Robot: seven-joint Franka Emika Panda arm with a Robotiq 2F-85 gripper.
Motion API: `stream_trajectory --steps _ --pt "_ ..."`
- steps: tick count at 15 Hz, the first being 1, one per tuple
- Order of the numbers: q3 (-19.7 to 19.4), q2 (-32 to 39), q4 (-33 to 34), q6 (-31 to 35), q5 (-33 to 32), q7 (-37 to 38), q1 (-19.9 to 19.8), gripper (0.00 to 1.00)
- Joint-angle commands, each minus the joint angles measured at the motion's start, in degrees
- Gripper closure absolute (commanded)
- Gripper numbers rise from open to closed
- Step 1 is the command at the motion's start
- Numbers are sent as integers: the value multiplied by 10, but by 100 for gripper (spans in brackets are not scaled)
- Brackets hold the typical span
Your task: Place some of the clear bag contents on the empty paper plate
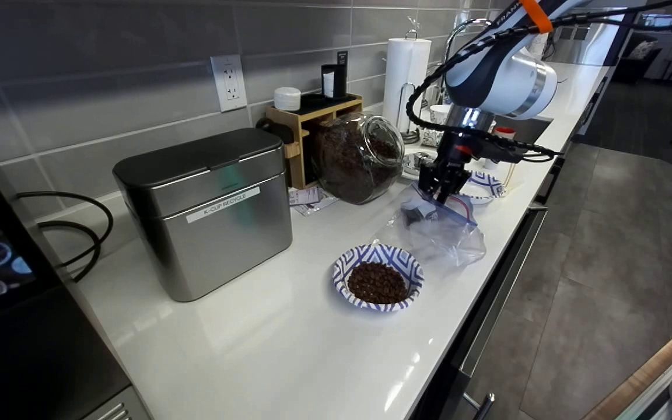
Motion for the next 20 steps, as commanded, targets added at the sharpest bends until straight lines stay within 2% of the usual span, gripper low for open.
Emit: stream_trajectory --steps 1,9,17,20 --pt "3 15 7 12 -44 44 6 52" --pt "5 21 -1 45 -93 100 15 46" --pt "9 25 -3 55 -104 125 22 52" --pt "10 26 -4 55 -110 131 23 51"
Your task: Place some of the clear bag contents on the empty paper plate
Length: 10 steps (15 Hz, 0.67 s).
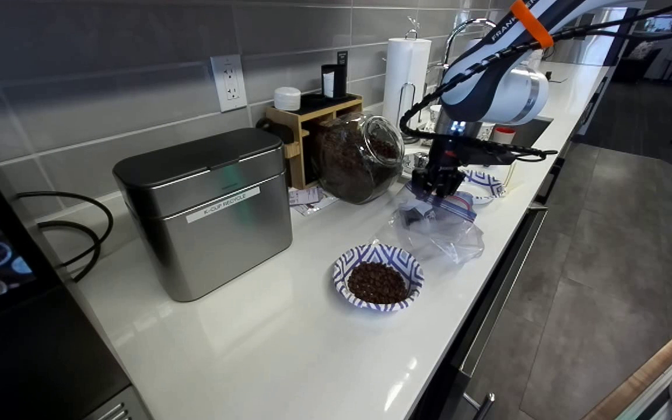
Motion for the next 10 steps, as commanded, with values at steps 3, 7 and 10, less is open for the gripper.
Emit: stream_trajectory --steps 3,7,10 --pt "2 15 -5 16 -28 28 7 60" --pt "1 15 -6 16 -40 33 8 80" --pt "1 15 -6 15 -44 36 8 96"
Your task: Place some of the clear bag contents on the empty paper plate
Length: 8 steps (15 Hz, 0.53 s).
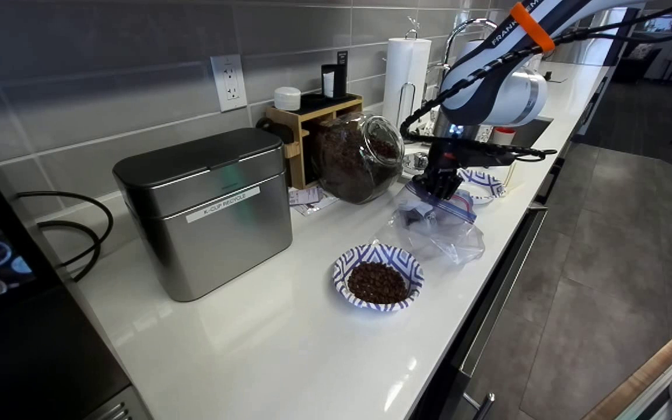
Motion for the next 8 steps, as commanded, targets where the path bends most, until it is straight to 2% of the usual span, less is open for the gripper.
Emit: stream_trajectory --steps 1,2,3,6,8 --pt "-1 12 -5 15 -21 23 5 95" --pt "-1 12 -5 15 -22 23 5 92" --pt "-1 11 -5 15 -22 24 5 96" --pt "-1 8 -6 13 -22 24 4 95" --pt "-1 4 -7 12 -19 22 3 100"
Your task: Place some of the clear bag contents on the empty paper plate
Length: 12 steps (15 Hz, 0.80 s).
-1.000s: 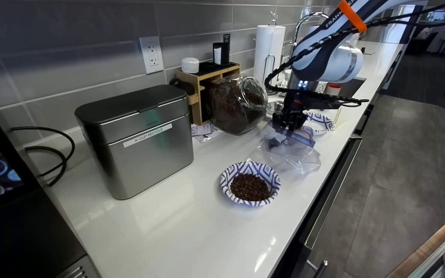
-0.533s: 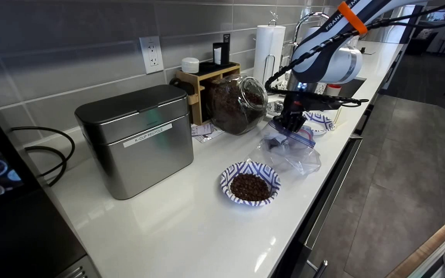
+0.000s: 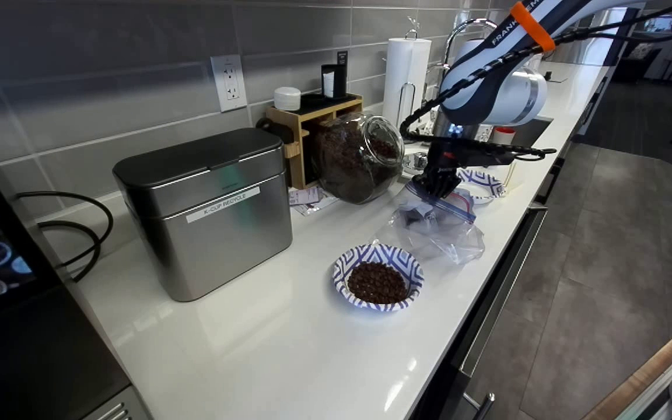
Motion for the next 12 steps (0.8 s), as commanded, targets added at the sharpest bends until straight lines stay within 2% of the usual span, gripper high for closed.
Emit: stream_trajectory --steps 1,8,12 --pt "-2 3 -8 11 -14 17 1 99" --pt "2 -14 -15 4 17 -3 -16 100" --pt "12 -34 -17 -1 84 -38 -35 100"
